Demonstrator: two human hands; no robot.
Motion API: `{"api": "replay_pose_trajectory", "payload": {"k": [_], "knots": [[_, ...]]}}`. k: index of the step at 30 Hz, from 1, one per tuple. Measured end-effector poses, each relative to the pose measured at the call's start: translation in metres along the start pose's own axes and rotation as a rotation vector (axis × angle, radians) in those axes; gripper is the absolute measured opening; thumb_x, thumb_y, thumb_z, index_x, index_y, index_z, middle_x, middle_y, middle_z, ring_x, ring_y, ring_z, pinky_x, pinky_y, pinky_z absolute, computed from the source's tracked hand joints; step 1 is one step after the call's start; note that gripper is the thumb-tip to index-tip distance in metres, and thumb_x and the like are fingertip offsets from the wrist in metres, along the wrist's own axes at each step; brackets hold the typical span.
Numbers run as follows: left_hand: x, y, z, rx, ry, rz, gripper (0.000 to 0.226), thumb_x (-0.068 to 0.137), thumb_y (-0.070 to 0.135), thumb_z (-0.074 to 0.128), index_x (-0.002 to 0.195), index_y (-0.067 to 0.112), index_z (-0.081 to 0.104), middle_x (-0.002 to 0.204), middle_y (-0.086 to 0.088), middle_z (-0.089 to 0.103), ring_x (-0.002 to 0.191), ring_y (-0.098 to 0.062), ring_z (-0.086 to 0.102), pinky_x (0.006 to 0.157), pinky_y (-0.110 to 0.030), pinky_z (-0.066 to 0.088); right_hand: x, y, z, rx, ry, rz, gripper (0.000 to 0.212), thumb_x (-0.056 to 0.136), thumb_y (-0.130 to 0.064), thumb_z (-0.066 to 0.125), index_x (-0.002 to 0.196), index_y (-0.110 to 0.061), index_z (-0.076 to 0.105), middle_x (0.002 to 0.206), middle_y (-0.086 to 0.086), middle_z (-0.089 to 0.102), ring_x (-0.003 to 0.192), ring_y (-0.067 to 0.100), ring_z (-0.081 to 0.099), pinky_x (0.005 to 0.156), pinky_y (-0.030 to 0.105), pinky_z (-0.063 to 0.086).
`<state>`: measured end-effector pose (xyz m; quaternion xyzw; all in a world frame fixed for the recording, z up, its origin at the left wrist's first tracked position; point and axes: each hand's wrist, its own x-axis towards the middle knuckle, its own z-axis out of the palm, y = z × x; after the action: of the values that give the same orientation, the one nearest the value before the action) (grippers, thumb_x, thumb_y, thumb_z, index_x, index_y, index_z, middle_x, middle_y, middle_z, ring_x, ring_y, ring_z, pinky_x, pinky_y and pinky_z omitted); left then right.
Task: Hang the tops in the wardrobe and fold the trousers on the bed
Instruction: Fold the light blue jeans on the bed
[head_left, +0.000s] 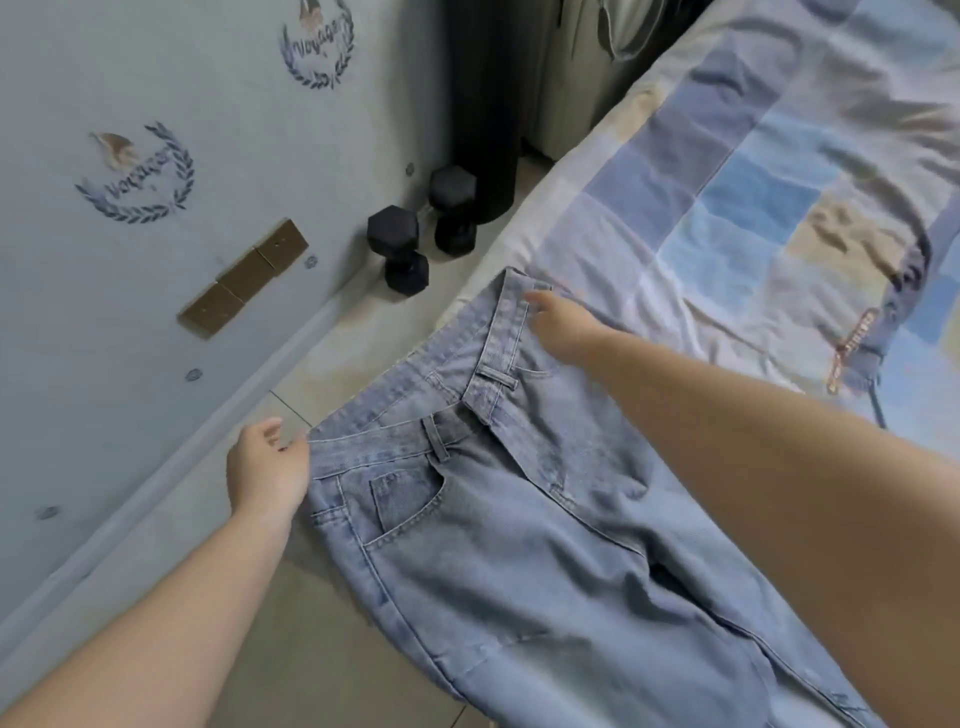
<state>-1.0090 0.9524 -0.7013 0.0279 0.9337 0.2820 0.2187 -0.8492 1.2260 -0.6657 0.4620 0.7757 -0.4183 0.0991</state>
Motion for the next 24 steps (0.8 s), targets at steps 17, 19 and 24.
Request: {"api": "replay_pose_trajectory", "payload": {"k": [17, 19, 24], "knots": [[0.019, 0.05, 0.131, 0.354, -0.272, 0.512, 0.009, 0.091, 0.029, 0.058, 0.083, 0.027, 0.059, 0.096, -0.005, 0.069, 0.093, -0.029, 0.062, 0.083, -0.04, 0.051, -0.017, 0.071, 0.14, 0.221, 0.256, 0.027, 0.005, 0.09, -0.02, 0.048, 0.095, -0.019, 0.047, 0.093, -0.001, 0.058, 0.086, 0.025, 0.054, 0.071, 0.032, 0.04], [0.024, 0.046, 0.125, 0.317, -0.22, 0.509, 0.007, 0.091, 0.027, 0.059, 0.085, 0.025, 0.062, 0.093, -0.005, 0.07, 0.088, -0.029, 0.062, 0.081, -0.041, 0.051, -0.016, 0.063, 0.139, 0.32, 0.259, -0.004, 0.004, 0.089, -0.018, 0.049, 0.093, -0.019, 0.047, 0.089, -0.003, 0.057, 0.082, 0.021, 0.052, 0.07, 0.03, 0.037], [0.024, 0.043, 0.126, 0.272, -0.231, 0.516, 0.016, 0.089, 0.015, 0.06, 0.104, 0.017, 0.065, 0.102, -0.007, 0.066, 0.091, -0.027, 0.062, 0.087, -0.042, 0.051, -0.016, 0.055, 0.15, 0.049, -0.186, -0.121, 0.039, 0.093, -0.022, 0.052, 0.131, -0.01, 0.049, 0.13, 0.012, 0.052, 0.121, 0.029, 0.049, 0.101, 0.037, 0.04]]}}
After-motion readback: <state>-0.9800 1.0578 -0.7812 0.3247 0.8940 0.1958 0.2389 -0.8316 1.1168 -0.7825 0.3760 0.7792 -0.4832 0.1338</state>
